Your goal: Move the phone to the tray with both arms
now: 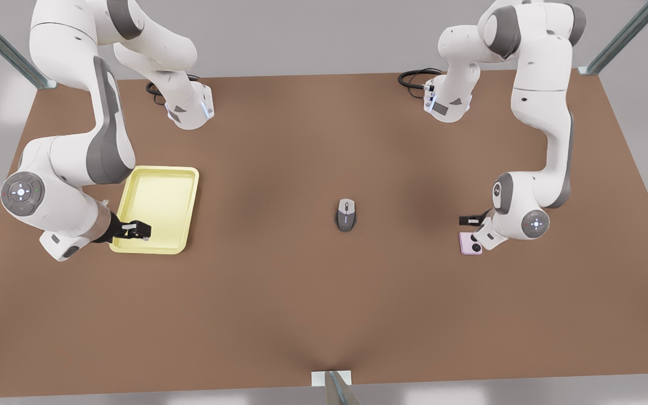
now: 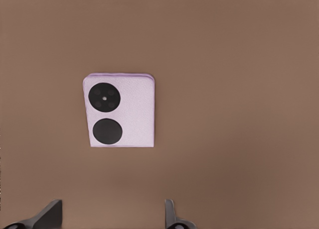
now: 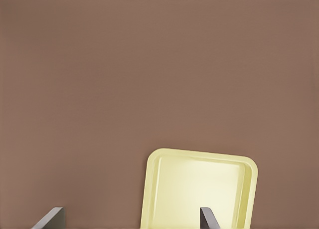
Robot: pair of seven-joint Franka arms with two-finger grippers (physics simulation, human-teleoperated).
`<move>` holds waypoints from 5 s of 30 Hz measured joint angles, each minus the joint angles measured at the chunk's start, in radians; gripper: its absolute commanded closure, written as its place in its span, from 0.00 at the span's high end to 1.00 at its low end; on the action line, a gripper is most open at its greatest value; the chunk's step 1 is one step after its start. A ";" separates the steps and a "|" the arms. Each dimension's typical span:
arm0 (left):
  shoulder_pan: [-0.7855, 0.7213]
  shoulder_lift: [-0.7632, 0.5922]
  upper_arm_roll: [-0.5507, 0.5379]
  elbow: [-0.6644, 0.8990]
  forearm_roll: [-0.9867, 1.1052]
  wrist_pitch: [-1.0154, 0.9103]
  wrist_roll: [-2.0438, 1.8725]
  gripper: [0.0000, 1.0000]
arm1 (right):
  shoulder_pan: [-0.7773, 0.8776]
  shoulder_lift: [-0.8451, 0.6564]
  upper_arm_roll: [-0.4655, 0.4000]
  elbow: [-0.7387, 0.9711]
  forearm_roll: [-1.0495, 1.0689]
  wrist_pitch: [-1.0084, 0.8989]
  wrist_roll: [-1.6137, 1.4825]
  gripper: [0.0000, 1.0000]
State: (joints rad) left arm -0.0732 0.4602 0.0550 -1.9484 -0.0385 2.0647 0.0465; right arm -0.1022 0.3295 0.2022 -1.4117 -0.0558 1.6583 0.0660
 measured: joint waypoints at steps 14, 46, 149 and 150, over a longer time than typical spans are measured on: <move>0.003 0.102 -0.003 0.003 0.007 0.287 0.031 1.00 | -0.001 0.003 -0.001 0.000 0.003 0.006 0.004 1.00; -0.007 0.154 -0.003 0.024 -0.005 0.359 0.013 0.85 | -0.002 0.003 -0.002 0.000 0.006 0.007 0.006 1.00; -0.078 -0.176 -0.086 0.528 0.036 -0.660 -0.028 1.00 | 0.541 0.489 0.040 -0.167 -0.051 0.625 0.738 0.76; -0.078 -0.176 -0.086 0.528 0.036 -0.660 -0.026 1.00 | 0.540 0.487 0.040 -0.165 -0.051 0.625 0.737 0.76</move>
State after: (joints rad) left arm -0.1517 0.2846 -0.0306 -1.4209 -0.0020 1.4043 0.0203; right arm 0.4375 0.8165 0.2423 -1.5767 -0.1066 2.2834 0.8032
